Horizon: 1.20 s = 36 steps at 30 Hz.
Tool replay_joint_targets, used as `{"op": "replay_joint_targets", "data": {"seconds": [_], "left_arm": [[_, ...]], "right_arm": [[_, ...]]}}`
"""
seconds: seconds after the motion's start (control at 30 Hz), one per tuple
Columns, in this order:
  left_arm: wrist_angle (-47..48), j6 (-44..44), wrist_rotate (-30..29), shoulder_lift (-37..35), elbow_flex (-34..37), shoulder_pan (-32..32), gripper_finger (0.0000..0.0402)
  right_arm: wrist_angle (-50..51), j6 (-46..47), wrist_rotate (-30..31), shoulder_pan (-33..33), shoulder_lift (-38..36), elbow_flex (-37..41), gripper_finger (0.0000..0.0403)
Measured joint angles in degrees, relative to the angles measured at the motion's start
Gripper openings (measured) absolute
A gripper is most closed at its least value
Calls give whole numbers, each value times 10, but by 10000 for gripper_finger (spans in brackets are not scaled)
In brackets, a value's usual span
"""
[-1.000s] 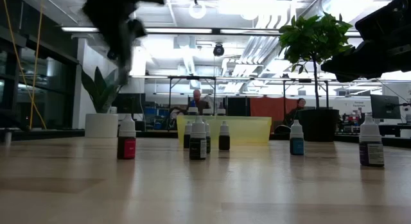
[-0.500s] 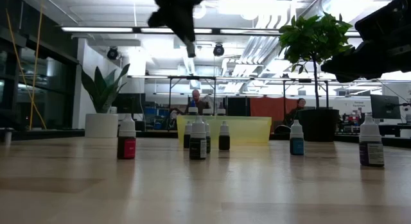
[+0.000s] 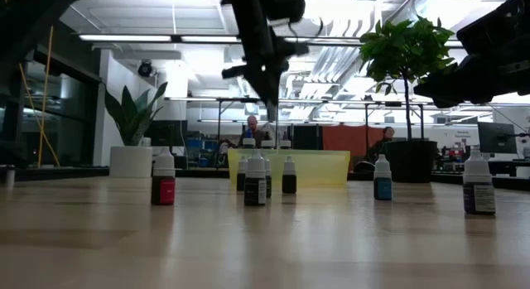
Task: Pick & Place food coloring
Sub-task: Put the small purple food coloring bottle into the yellow bin
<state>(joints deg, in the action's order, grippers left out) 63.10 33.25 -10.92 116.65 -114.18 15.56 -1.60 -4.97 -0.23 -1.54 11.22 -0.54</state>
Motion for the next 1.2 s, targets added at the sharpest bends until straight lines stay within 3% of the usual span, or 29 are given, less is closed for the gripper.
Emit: {"op": "replay_joint_targets", "data": {"seconds": [0.3, 0.53, 0.8, 1.2], "left_arm": [[-34, 34, 8, 61, -13, 44, 32], [-49, 64, -20, 90, -13, 62, 32], [-59, 106, -63, 110, -14, 67, 32], [-66, 139, -70, 139, -11, 69, 32]], "right_arm": [[1, 0, 0, 0, 5, 0, 0], [1, 0, 0, 0, 5, 0, 0], [0, 0, 1, 0, 4, 0, 0], [1, 0, 1, 0, 5, 0, 0]]}}
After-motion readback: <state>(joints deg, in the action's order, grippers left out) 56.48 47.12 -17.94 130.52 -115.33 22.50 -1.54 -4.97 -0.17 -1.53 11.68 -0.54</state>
